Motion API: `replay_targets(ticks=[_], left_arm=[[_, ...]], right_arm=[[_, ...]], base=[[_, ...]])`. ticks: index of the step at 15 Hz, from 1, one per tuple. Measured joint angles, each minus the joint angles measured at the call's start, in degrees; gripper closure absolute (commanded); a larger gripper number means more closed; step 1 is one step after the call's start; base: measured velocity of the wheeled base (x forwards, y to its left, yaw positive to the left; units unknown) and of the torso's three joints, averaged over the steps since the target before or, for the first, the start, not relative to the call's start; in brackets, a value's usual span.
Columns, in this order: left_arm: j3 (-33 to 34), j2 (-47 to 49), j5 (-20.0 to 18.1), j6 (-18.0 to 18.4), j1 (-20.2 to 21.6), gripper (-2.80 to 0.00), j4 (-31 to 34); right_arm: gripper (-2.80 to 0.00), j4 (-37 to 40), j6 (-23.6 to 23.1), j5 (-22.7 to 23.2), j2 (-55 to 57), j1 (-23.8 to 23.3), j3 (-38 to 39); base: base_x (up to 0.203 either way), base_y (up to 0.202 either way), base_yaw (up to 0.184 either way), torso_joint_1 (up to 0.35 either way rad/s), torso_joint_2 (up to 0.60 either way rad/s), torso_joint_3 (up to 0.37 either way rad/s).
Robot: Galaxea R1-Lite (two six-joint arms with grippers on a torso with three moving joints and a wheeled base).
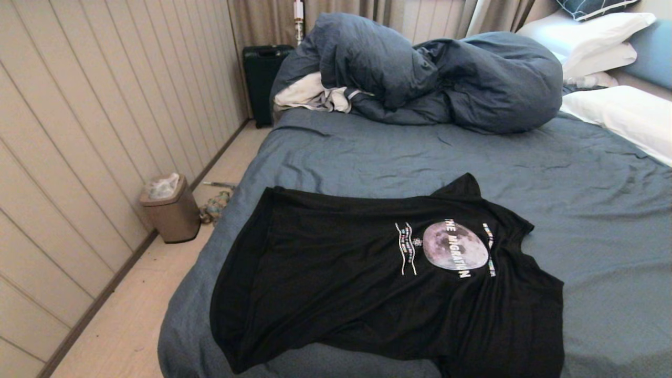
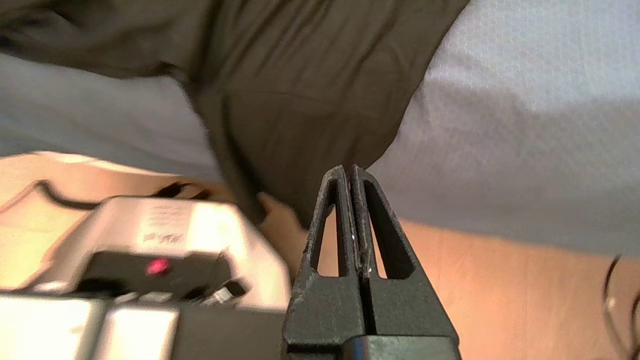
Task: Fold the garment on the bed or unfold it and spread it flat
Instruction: Fold the black T-shirt
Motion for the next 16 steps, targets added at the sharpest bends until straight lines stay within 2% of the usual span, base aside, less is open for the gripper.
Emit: replay_targets(ticks=[3, 5, 7, 9, 10, 13, 15, 16], left_arm=[[4.54, -7.01, -0.03, 3.0, -0.46, 0.0, -0.29], [5.63, -11.3, 1.1, 5.38, -0.49, 0.0, -0.39], [6.95, -15.98, 3.82, 9.26, -0.49, 0.0, -1.69], [8.18, -18.53, 5.46, 7.48, -0.46, 0.0, -3.69], [8.45, -19.26, 5.46, 6.39, -0.44, 0.0, -3.91], [8.68, -20.27, 5.13, 5.41, -0.41, 0.0, -3.85], [8.68, -20.38, 5.07, 5.23, -0.41, 0.0, -3.73], [8.65, -20.4, 5.07, 5.23, -0.41, 0.0, -3.69]], right_arm=[[0.0, -16.46, -0.87, -0.32, -1.87, 1.21, 7.66], [0.0, -19.91, -1.06, -2.12, -2.32, 1.51, 9.01], [0.0, -20.6, -5.01, -8.11, -2.52, 1.57, 9.48], [0.0, -20.59, -6.94, -15.69, -2.57, 1.6, 10.27], [0.0, -19.81, -6.18, -18.17, -2.57, 1.6, 10.58], [0.0, -18.92, 1.59, -18.71, -2.59, 1.65, 10.63], [0.0, -19.3, 7.95, -17.01, -2.54, 2.03, 10.88], [0.0, -20.13, 8.66, -15.25, -2.48, 2.34, 11.7]], base=[[0.0, 0.0, 0.0, 0.0, 0.0, 0.0], [0.0, 0.0, 0.0, 0.0, 0.0, 0.0], [0.0, 0.0, 0.0, 0.0, 0.0, 0.0], [0.0, 0.0, 0.0, 0.0, 0.0, 0.0], [0.0, 0.0, 0.0, 0.0, 0.0, 0.0], [0.0, 0.0, 0.0, 0.0, 0.0, 0.0], [0.0, 0.0, 0.0, 0.0, 0.0, 0.0], [0.0, 0.0, 0.0, 0.0, 0.0, 0.0]])
